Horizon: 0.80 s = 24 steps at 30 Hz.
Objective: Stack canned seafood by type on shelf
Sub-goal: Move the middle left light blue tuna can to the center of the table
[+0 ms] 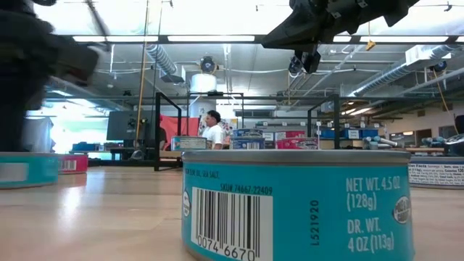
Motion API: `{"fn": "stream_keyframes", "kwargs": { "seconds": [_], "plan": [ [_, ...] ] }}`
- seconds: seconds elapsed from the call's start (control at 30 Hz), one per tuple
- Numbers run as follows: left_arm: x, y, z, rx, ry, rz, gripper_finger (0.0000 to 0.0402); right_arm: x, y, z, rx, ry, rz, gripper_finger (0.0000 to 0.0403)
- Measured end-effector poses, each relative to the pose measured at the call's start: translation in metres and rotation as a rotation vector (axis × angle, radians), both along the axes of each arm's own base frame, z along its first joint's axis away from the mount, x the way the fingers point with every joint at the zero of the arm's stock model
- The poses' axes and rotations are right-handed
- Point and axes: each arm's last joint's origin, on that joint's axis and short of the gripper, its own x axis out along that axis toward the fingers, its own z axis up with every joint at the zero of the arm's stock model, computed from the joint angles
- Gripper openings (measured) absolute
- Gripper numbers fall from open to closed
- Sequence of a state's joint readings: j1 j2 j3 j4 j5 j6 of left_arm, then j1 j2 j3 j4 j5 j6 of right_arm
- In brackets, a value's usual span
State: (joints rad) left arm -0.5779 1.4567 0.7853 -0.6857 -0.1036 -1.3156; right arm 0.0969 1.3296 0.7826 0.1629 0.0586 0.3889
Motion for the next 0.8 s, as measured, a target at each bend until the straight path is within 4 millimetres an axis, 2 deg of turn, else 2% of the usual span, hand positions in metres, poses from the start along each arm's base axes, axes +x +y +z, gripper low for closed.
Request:
{"fn": "stream_keyframes", "kwargs": {
  "seconds": [0.1, 0.33, 0.5, 0.63, 0.8],
  "plan": [
    [0.011, 0.009, 0.001, 0.024, -0.073, 0.054, 0.0000, 0.000, 0.000, 0.000, 0.000, 0.000, -0.001, 0.0007],
    [0.040, 0.039, 0.004, 0.075, -0.221, 0.050, 0.0000, 0.000, 0.000, 0.000, 0.000, 0.000, -0.001, 0.0006],
    [0.058, 0.053, 0.020, 0.095, -0.309, 0.000, 0.0000, 0.000, 0.000, 0.000, 0.000, 0.000, -0.001, 0.0007],
    [0.053, 0.056, 0.044, 0.133, -0.315, -0.006, 0.0000, 0.000, 0.000, 0.000, 0.001, 0.000, -0.001, 0.0006],
    [0.026, 0.065, 0.055, 0.144, -0.271, 0.088, 0.0000, 0.000, 0.000, 0.000, 0.000, 0.005, -0.001, 0.0007]
  ]
}}
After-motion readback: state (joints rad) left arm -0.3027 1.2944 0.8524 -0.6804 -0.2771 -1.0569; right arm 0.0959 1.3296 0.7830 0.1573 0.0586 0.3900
